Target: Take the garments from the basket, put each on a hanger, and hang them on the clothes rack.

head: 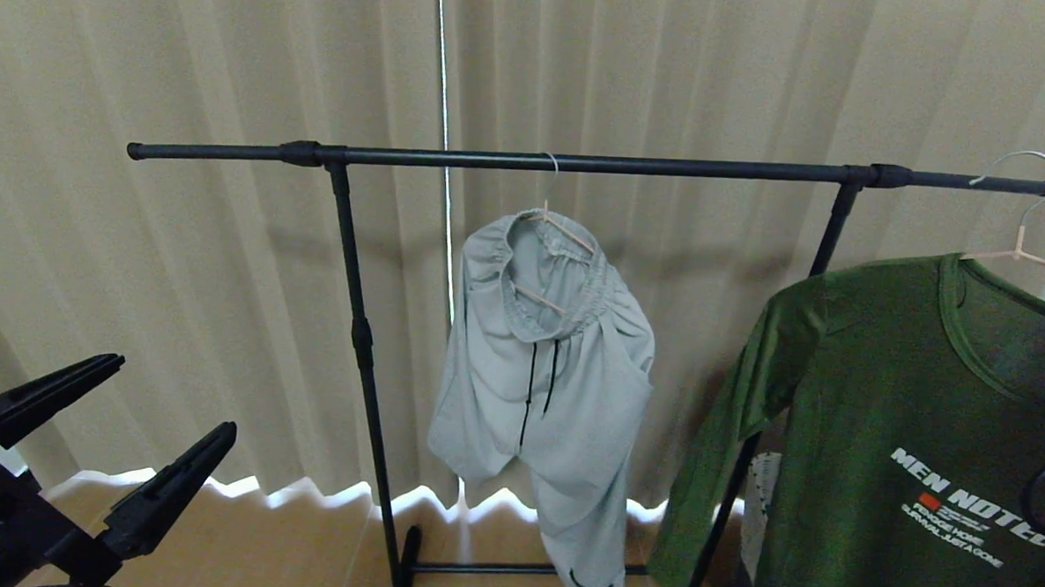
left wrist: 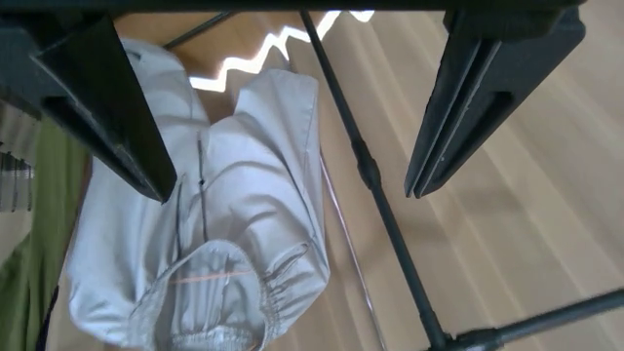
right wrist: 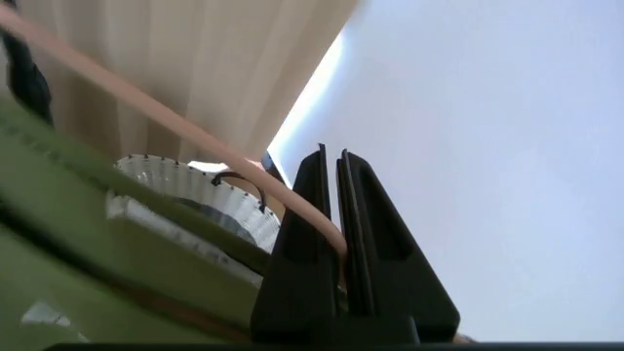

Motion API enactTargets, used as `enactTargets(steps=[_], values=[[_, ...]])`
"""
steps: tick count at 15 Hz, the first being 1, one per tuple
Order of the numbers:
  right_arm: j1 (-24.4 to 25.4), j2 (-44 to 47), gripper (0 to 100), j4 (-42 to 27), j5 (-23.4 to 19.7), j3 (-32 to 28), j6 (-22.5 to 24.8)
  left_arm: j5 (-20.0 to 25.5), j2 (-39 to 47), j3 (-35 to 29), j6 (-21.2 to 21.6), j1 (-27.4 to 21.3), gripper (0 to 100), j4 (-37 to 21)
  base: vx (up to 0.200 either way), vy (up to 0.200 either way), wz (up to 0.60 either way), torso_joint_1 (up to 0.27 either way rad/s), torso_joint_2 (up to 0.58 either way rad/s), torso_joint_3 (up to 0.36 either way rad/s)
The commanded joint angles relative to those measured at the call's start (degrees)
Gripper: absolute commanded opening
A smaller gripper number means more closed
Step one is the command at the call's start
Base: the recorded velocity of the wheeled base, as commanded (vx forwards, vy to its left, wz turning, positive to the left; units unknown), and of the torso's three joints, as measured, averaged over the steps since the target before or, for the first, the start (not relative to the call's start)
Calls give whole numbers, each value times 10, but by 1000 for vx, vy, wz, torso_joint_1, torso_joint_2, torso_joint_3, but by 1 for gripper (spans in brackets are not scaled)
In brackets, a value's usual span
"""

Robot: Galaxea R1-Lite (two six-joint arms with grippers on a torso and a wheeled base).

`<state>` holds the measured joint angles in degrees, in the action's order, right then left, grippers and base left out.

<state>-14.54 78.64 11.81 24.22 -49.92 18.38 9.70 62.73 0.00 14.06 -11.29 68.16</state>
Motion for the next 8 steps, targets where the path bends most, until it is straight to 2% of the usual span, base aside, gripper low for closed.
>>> enactTargets(steps=[1, 4, 5, 8], values=[[26, 0, 0, 1, -2, -1, -2, 0, -5, 0, -1, -2, 100, 0, 0, 0, 0, 0, 0, 0], [92, -42, 0, 18, -1, 24, -35, -1, -3, 0, -3, 1, 100, 0, 0, 0, 0, 0, 0, 0], [109, -61, 0, 17, 0, 33, -41, -2, -7, 0, -3, 2, 100, 0, 200, 0, 0, 7, 7, 2], [110, -71, 0, 19, 0, 46, -41, -1, -17, 0, -2, 1, 100, -1, 200, 0, 0, -7, 1, 9]])
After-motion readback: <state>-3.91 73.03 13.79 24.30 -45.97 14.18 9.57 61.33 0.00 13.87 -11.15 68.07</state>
